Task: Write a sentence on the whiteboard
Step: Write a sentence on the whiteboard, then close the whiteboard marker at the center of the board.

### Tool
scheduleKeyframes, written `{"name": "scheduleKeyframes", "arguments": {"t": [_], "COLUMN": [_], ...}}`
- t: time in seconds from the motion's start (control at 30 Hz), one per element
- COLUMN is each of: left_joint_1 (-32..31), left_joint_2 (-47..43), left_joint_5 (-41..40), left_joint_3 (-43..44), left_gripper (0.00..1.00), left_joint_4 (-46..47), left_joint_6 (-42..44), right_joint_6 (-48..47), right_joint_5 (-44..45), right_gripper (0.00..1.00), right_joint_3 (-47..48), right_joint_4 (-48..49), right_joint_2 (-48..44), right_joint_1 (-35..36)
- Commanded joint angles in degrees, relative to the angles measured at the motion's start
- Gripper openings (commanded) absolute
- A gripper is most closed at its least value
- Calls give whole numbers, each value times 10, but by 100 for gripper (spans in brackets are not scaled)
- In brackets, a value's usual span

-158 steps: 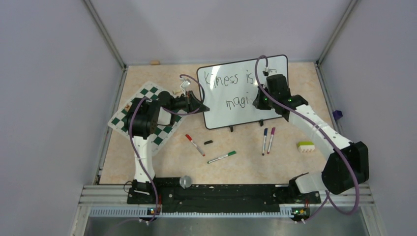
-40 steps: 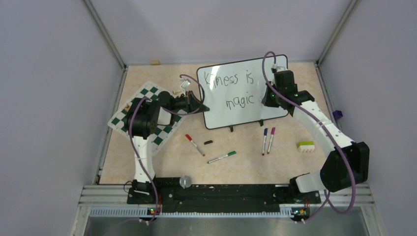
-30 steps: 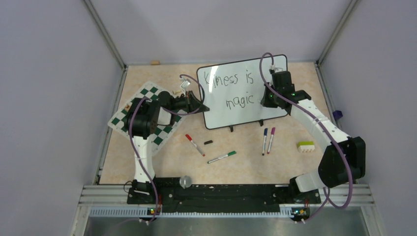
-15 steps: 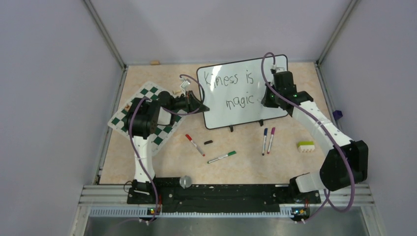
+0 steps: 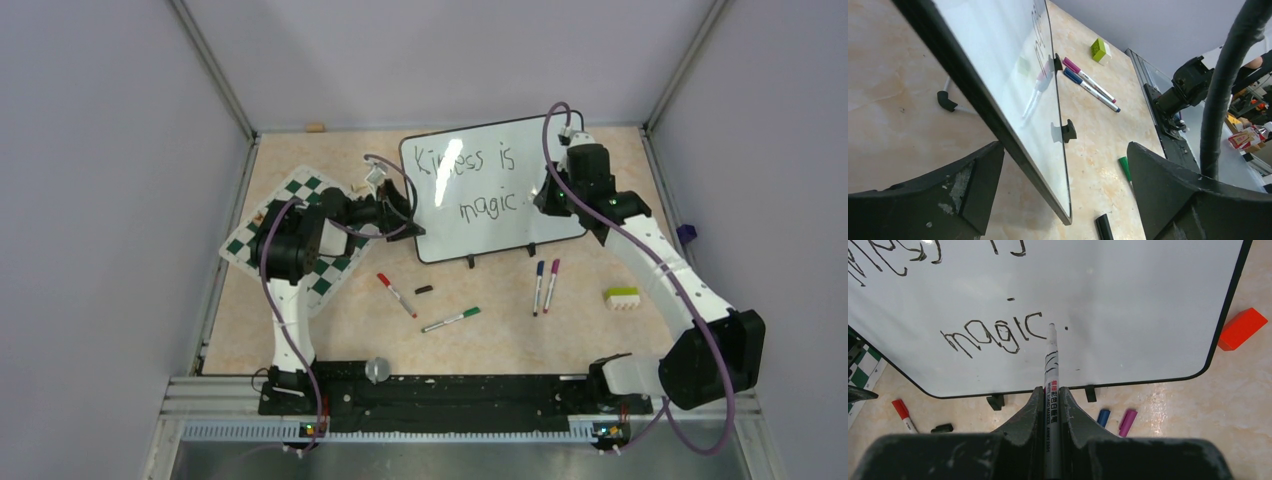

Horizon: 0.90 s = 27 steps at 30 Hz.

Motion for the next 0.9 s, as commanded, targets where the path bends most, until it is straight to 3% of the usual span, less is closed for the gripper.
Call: {"name": "scheduleKeyframes", "arguments": {"t": [0.0, 0.3, 0.6, 0.7, 0.87], "left_joint_1": [3, 21, 73, 87, 97], "left_joint_2": [-50, -80, -143, -175, -289], "left_joint_5": [-4, -51, -147, -149, -248], "left_joint_3": [-28, -82, -173, -190, -282], "left_gripper": [99, 99, 99, 99, 99], "left_joint_4": [62, 62, 62, 62, 21], "left_joint_6": [36, 72, 114, 123, 150], "right_joint_6": [-8, -19, -16, -18, -16], "right_joint_5": [-5, -7, -17, -18, -34], "right_gripper": [0, 0, 0, 0, 0], "right_joint_3": [20, 46, 75, 90, 115], "right_joint_4": [14, 8, 7, 5, -1], "right_joint_2": [-9, 4, 19, 26, 36], "right_joint_1": [-5, -4, -4, -4, -3]}}
